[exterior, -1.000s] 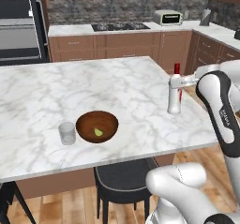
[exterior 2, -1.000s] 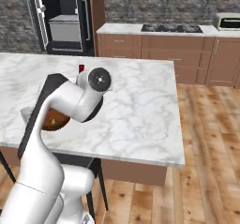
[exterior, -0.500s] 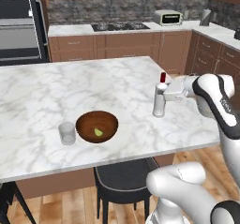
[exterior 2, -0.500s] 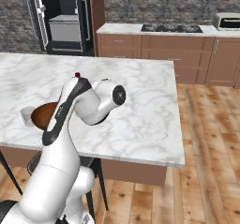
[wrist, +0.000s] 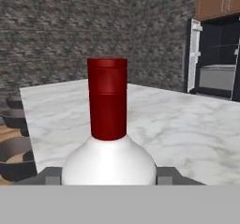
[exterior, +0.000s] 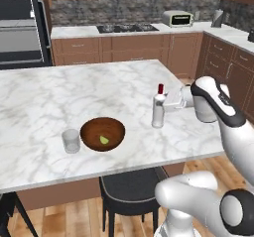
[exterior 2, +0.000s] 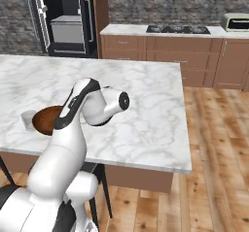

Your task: There is a bowl on the dining counter. Grab a lemon wedge from the fridge and place it in the bowl. Then get the liquor bottle and glass cup from the cabinet and place them next to the bowl.

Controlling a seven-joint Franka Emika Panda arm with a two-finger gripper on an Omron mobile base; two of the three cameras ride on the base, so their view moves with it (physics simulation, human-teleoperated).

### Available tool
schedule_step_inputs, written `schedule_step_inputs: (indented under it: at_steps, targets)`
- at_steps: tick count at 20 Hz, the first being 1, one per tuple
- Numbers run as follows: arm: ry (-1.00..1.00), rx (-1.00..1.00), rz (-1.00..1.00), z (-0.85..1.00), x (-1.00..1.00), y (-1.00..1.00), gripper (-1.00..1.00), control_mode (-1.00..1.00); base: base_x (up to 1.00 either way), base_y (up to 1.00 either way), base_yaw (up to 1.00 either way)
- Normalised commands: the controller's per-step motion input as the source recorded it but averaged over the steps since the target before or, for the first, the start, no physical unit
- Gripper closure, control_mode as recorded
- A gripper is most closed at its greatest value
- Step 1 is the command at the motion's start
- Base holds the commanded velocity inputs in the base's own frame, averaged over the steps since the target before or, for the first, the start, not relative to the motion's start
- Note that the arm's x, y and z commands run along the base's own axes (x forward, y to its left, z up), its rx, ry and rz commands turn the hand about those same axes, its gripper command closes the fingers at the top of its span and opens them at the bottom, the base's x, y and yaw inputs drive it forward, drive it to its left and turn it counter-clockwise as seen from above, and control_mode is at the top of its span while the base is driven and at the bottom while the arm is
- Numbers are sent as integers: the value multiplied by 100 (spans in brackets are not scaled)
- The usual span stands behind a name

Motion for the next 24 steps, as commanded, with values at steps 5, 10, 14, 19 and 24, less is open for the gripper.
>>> schedule_step_inputs:
  at_steps: [5,10,14,19,24]
  targets:
    - [0,1,3,-52,23,11,100,-100,0,0,0]
    - [0,2,3,-34,14,22,100,-100,0,0,0]
    - [0,0,0,-24,15,27,100,-100,0,0,0]
    - [0,0,0,-32,24,20,100,-100,0,0,0]
    - [0,0,0,-18,6,23,100,-100,0,0,0]
